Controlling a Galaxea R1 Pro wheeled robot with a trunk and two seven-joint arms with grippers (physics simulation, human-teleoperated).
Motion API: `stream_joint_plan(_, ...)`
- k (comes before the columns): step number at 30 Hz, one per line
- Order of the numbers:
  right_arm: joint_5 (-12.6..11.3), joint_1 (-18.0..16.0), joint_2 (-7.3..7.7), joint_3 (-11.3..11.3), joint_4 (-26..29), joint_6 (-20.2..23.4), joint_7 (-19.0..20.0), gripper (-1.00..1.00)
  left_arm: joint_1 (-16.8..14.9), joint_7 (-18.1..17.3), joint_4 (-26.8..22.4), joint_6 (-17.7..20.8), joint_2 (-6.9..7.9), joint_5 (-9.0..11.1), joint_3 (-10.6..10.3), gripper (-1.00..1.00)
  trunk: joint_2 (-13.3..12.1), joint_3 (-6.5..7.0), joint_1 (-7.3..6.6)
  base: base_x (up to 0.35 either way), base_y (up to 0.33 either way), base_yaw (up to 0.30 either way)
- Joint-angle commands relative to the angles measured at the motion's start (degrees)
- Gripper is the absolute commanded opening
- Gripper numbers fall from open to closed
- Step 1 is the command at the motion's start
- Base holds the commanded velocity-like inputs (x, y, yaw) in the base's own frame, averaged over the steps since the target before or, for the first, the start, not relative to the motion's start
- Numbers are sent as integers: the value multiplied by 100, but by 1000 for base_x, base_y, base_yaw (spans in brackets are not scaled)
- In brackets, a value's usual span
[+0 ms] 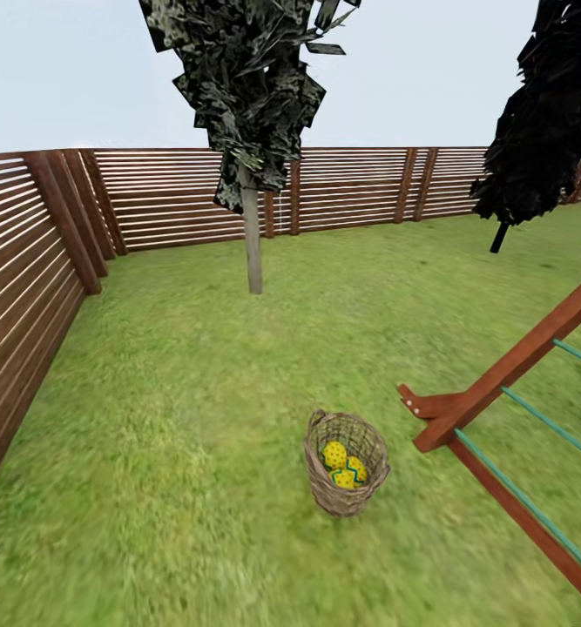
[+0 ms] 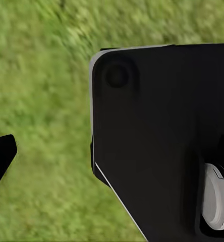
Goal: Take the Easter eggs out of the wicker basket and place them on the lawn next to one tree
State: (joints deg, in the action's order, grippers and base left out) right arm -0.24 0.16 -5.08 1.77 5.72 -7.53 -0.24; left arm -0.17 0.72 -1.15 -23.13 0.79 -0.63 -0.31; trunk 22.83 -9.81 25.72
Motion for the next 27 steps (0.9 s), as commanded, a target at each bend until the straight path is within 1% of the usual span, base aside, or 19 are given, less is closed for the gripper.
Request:
stream_joint_plan(1, -3, 2, -2, 17, 8, -11, -2, 100, -2, 7, 1, -16, 0, -7, -4, 100, 9, -9, 6, 283, 204, -256)
stream_joint_plan(16, -3, 1, -2, 17, 8, -11, -2, 100, -1, 7, 1, -16, 0, -7, -4, 100, 9, -4, 6, 269, 220, -280)
stream_joint_plan(27, -3, 2, -2, 14, 8, -11, -2, 100, -3, 7, 1, -16, 0, -7, -4, 100, 9, 46, 6, 262, 228, -259)
